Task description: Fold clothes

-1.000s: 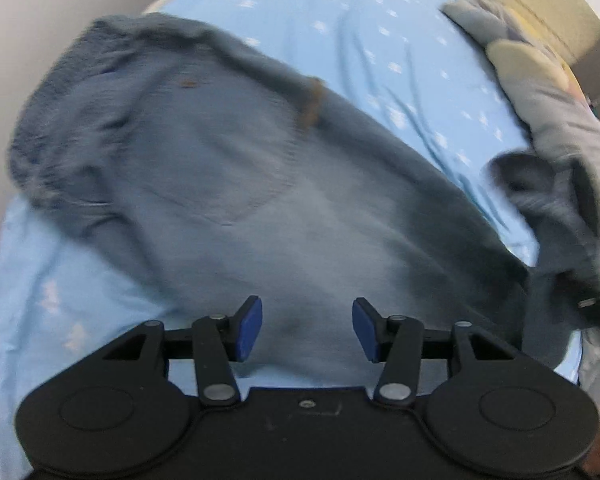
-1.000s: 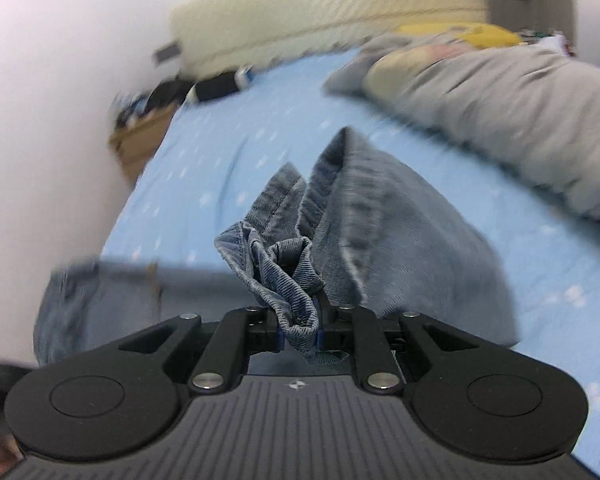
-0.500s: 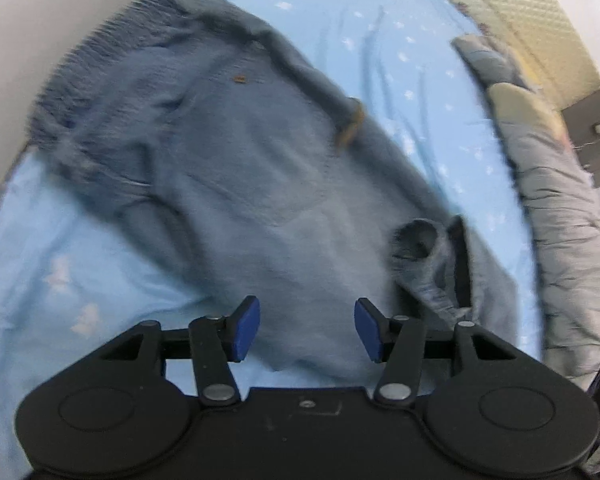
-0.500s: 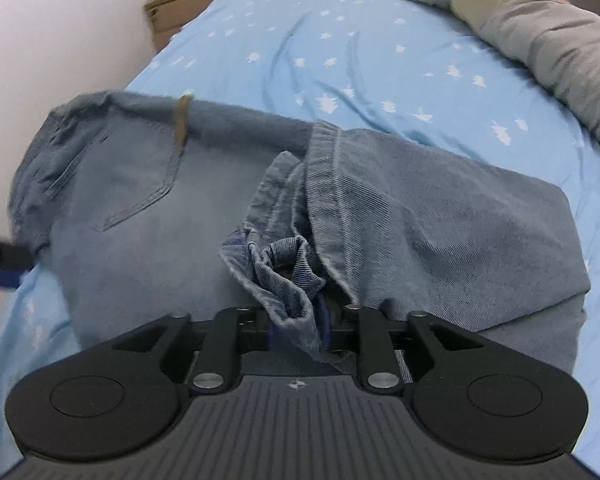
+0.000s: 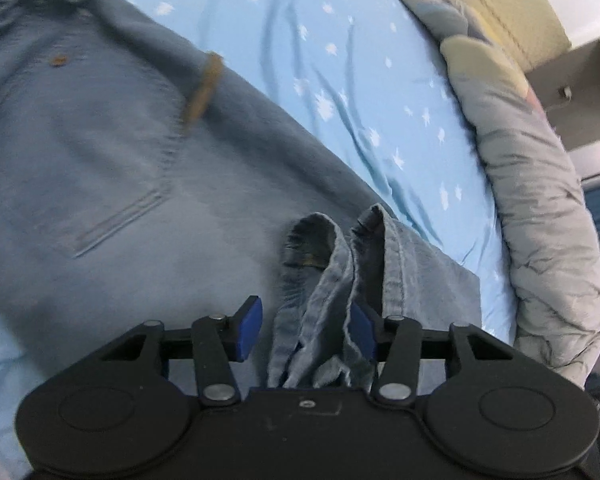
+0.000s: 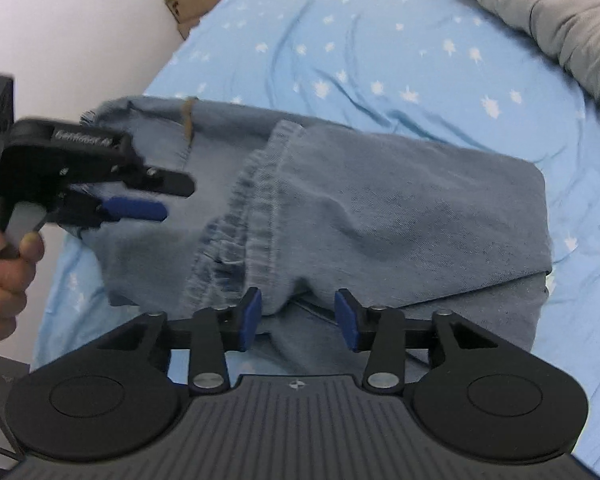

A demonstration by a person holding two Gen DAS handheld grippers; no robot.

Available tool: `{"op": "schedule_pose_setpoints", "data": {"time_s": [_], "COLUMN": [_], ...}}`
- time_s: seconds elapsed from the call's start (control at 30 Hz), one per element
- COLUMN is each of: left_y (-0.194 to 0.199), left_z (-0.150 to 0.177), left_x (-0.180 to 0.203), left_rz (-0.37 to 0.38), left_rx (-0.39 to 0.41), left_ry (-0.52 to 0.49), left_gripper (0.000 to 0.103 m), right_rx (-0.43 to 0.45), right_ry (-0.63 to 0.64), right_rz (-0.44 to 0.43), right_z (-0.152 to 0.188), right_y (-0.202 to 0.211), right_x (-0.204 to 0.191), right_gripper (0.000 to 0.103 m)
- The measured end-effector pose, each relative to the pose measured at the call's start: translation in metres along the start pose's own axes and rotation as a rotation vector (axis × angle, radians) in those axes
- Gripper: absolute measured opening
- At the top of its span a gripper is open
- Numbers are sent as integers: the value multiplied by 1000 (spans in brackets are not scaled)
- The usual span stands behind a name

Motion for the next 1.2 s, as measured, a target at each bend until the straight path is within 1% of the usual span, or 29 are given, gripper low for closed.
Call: {"op": "schedule_pose_setpoints", "data": {"time_s": [0.1, 0.17, 0.23, 0.3, 0.33, 0.4, 0.5, 0.57, 0.6, 0.67, 0.73, 0.77, 0.8, 0.83, 0.93, 1.03, 1.13, 1.2], "left_y": [-25, -39, -52, -61, -65, -70, -77, -72, -69, -57, -44, -38, -32, -26, -13, -9, -9, -10], "left_z": [-3, -5, -8, -11, -12, -17, -20, -21, -21, -19, -14, -10, -5, 0, 18, 31, 40, 41], "left_x": [4, 6, 7, 9, 12, 15, 14, 17, 18, 17, 11, 9, 6, 4, 1, 1, 3, 3], "left_rz": [4, -5, 0, 17, 22, 20, -8, 26, 46, 101, 114, 123, 131, 136, 142, 141, 128, 126], "left_rx": [-28, -46, -68, -81, -81, -78, -98, -92, -89, -83, -79, -82, -88, -100, -124, -135, -136, -125], "left_ry": [-33, -51, -57, -66, -83, -111, -140, -153, -157, -140, -128, -120, -115, -117, -154, -187, -222, -227], "left_gripper": [40, 31, 16, 7, 6, 6, 6, 6, 8, 10, 17, 19, 24, 28, 35, 35, 33, 33], "right_rx": [-34, -66, -91, -107, -114, -114, -128, -130, -121, -99, -67, -57, -52, -50, -50, -77, -127, -157], "right_ry": [-43, -79, -101, -126, -139, -162, -177, -179, -186, -196, -188, -184, -180, -171, -122, -77, -44, -17], "right_rz": [-30, -40, -33, -23, -18, -15, -6, 6, 8, 19, 44, 47, 47, 44, 29, 19, 29, 27], "right_z": [-6, -7, -7, -6, -6, -8, -9, -14, -19, -31, -48, -57, -66, -75, -102, -122, -133, -135], "right_y": [-16, -29, -41, -46, -48, -49, -51, -48, -46, -41, -40, -41, -44, -50, -71, -97, -120, -131], "right_x": [1, -1, -5, -5, -5, -3, 0, 2, 5, 10, 16, 18, 19, 20, 16, 4, -4, -11], "right_gripper": [44, 45, 48, 48, 47, 47, 45, 44, 44, 44, 44, 44, 44, 44, 45, 49, 50, 50]}}
Point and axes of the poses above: each gripper's, at about its wrist camera, not at the fingertips, and y roughly against the way its jaws point, x to its right, z to its underside, the point moved 2 cm from there along -y, roughly the way its jaws point, and after that the axes turned 14 degrees about x, right-handed, at the moved point
